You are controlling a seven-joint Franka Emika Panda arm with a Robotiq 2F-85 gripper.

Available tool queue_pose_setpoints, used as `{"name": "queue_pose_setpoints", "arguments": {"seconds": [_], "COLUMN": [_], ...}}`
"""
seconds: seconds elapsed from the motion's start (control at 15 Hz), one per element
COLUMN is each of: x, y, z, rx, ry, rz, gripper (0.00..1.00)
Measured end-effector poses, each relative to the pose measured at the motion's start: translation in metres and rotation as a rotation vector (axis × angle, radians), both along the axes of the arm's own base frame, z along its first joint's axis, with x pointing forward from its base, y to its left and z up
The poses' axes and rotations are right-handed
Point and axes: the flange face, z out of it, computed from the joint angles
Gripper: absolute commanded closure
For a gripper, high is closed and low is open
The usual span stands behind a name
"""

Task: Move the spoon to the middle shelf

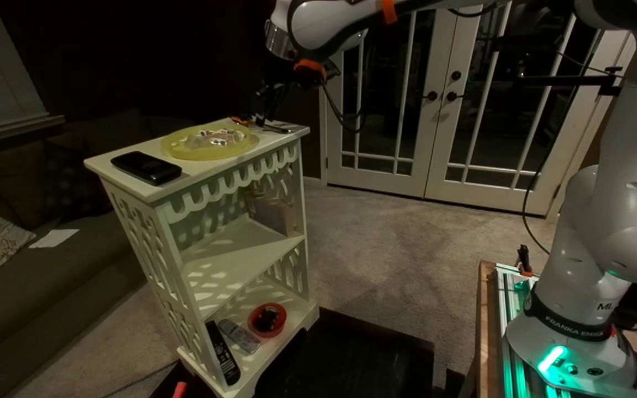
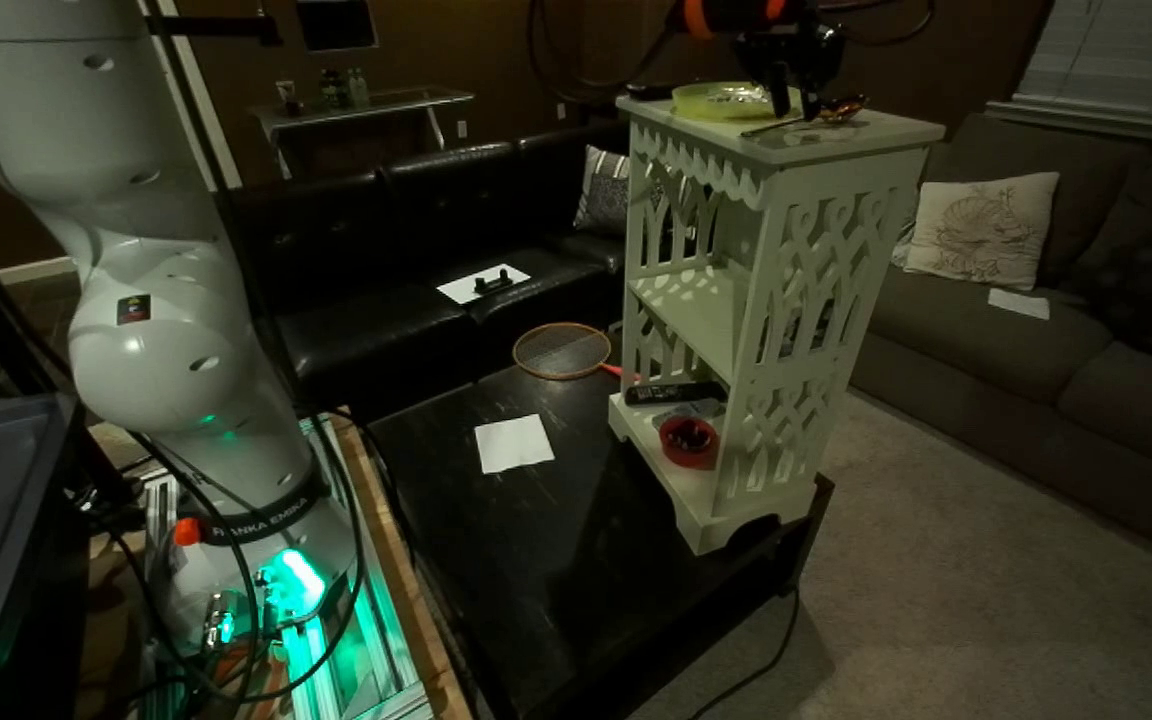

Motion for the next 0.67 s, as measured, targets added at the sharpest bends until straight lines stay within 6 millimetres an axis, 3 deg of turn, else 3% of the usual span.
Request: {"name": "queue_pose_setpoints", "arguments": {"seconds": [0.27,0.4,0.47,0.67], "x": [0.0034,0.0036,0.0036,0.0036], "y": [0.0021,0.0023,0.0024,0.0017], "z": [-0.0081,-0.0080,-0.0078,-0.0077], "rx": [0.002,0.002,0.002,0.002], "ry": [0.013,0.012,0.012,0.011], "rz": [0.003,0.004,0.004,0.003], "gripper": [0.71,0.91,0.96,0.94]}}
